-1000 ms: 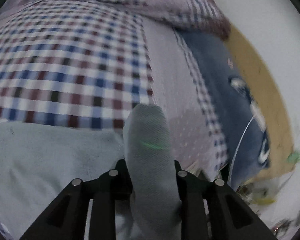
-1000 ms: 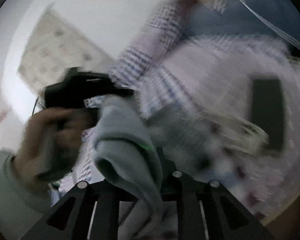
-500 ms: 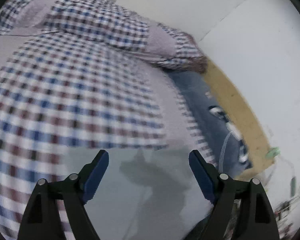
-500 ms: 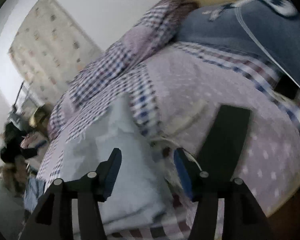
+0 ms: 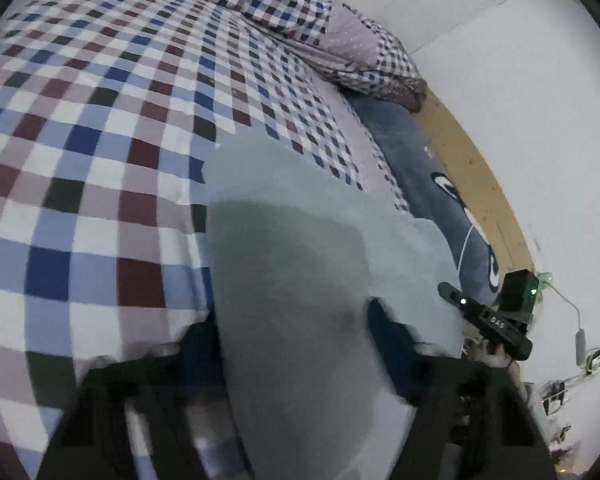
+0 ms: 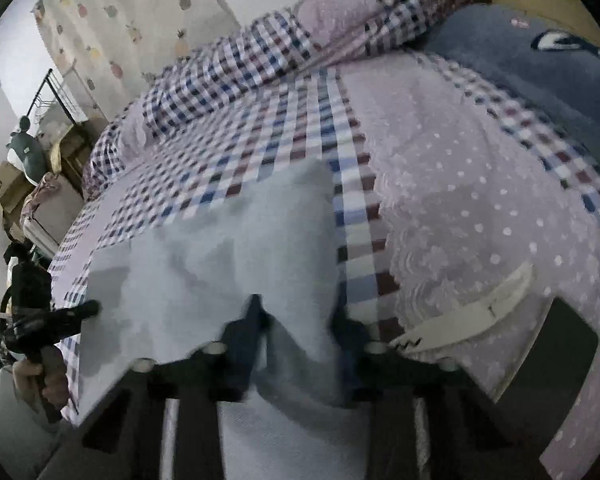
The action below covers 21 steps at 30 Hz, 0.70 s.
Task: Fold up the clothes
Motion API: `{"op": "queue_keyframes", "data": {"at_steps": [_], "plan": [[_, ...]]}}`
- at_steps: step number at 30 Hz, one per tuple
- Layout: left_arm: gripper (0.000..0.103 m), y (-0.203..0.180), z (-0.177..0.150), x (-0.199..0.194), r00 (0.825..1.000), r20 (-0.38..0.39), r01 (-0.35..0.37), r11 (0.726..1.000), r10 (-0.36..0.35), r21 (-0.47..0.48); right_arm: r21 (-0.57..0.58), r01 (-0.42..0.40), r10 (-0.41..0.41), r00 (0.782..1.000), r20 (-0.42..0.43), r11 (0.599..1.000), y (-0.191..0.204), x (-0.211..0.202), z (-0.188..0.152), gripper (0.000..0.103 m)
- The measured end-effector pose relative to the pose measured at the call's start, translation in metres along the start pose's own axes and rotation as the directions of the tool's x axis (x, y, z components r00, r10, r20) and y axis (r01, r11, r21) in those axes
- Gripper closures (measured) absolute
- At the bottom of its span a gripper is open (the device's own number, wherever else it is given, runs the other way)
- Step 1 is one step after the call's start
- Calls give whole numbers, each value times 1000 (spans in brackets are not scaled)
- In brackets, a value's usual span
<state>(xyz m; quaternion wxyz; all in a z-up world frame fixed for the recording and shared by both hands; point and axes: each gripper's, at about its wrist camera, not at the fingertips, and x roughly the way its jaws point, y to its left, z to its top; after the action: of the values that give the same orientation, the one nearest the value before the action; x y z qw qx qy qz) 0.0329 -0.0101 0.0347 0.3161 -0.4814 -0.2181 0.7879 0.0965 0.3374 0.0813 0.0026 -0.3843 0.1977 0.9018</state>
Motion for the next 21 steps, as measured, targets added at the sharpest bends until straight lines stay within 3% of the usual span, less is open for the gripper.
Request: {"op": "queue_keyframes", "data": {"at_steps": [1, 3, 4, 5, 6, 9, 10, 12, 13, 14, 18, 21], "plan": [[85, -1, 2, -1, 1000, 11, -12, 1000, 12, 6, 5, 3, -3, 1000, 11, 1000, -2, 1, -1, 76], [85, -2, 5, -3, 999, 39, -21, 1000, 21, 8, 27, 42, -42, 999, 8, 999, -8, 11, -5, 70], [83, 0, 6, -2, 999, 29, -31, 1000, 31, -3, 43, 62, -63, 998, 9, 997, -9, 13, -6, 62], [70, -1, 7, -1, 997, 17, -69, 998, 69, 0, 50, 90, -91, 996, 20, 995, -8, 11, -6, 50], [60, -2, 7, -5, 994, 27, -110, 994, 110, 15, 47, 129, -131, 990, 43, 991, -3, 4, -6, 47], [54, -15, 9, -32, 967, 122, -232, 971, 223, 64, 10, 242, -241, 958, 157, 970, 21, -25, -5, 47], [51, -22, 11, -41, 955, 161, -264, 961, 249, 81, -10, 235, -228, 952, 205, 972, 32, -35, -2, 42], [28, -39, 13, -60, 937, 233, -294, 948, 261, 121, -56, 224, -200, 938, 283, 973, 54, -48, 4, 28], [22, -53, 14, -65, 928, 275, -300, 943, 253, 146, -84, 223, -190, 937, 292, 971, 62, -43, 9, 16], [15, -65, 16, -64, 923, 302, -298, 941, 241, 162, -113, 222, -180, 937, 301, 968, 71, -37, 13, 12], [15, -103, 25, -33, 929, 305, -290, 926, 211, 242, -221, 220, -143, 937, 319, 950, 102, -10, 31, 12], [15, -120, 30, 9, 918, 297, -349, 889, 262, 295, -257, 182, -121, 964, 236, 949, 93, 31, 36, 12]]}}
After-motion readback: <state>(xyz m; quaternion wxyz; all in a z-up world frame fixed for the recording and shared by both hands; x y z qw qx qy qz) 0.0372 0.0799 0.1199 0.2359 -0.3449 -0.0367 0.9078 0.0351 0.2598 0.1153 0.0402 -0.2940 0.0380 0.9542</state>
